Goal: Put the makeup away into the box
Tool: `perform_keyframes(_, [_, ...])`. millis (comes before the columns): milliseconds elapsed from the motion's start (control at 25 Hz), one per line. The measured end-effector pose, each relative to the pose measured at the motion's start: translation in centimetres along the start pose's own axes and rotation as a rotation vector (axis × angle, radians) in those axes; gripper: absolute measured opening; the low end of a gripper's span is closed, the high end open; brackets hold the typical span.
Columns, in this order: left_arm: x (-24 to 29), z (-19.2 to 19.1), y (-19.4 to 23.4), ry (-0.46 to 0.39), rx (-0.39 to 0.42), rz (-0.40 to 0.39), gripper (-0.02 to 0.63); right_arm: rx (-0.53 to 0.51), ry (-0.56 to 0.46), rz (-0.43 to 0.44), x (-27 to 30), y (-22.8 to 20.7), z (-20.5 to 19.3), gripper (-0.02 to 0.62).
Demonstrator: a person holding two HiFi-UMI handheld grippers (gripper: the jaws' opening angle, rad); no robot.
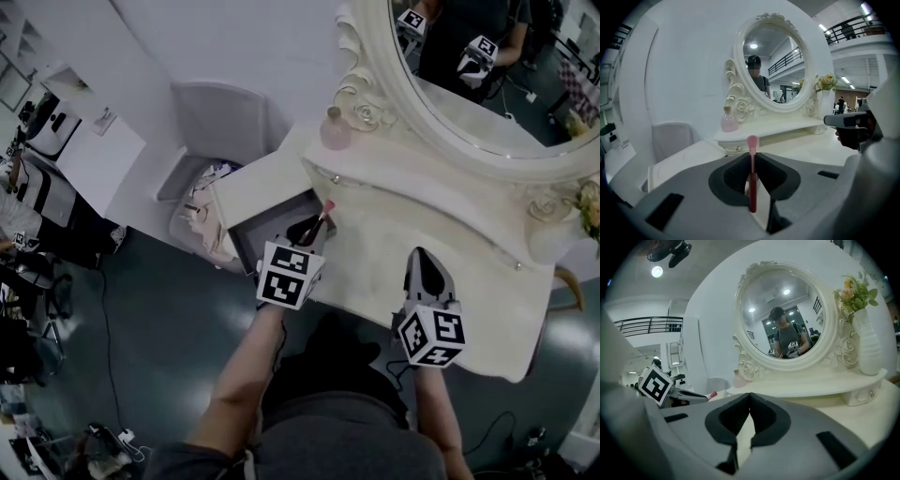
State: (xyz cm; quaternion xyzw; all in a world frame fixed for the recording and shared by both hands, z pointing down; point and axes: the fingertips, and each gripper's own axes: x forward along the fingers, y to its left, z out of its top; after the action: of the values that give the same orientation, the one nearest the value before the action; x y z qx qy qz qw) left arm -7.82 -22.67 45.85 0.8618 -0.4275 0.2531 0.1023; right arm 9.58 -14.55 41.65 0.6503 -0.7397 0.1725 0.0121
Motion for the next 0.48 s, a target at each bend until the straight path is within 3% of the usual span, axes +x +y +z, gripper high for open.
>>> perform_keyframes(480, [-0.6,-3.2,5.8,0.056,-0.051,0.043,0.048,-0.027,0.031,0.042,3.4,4.1,-0.6,0.003])
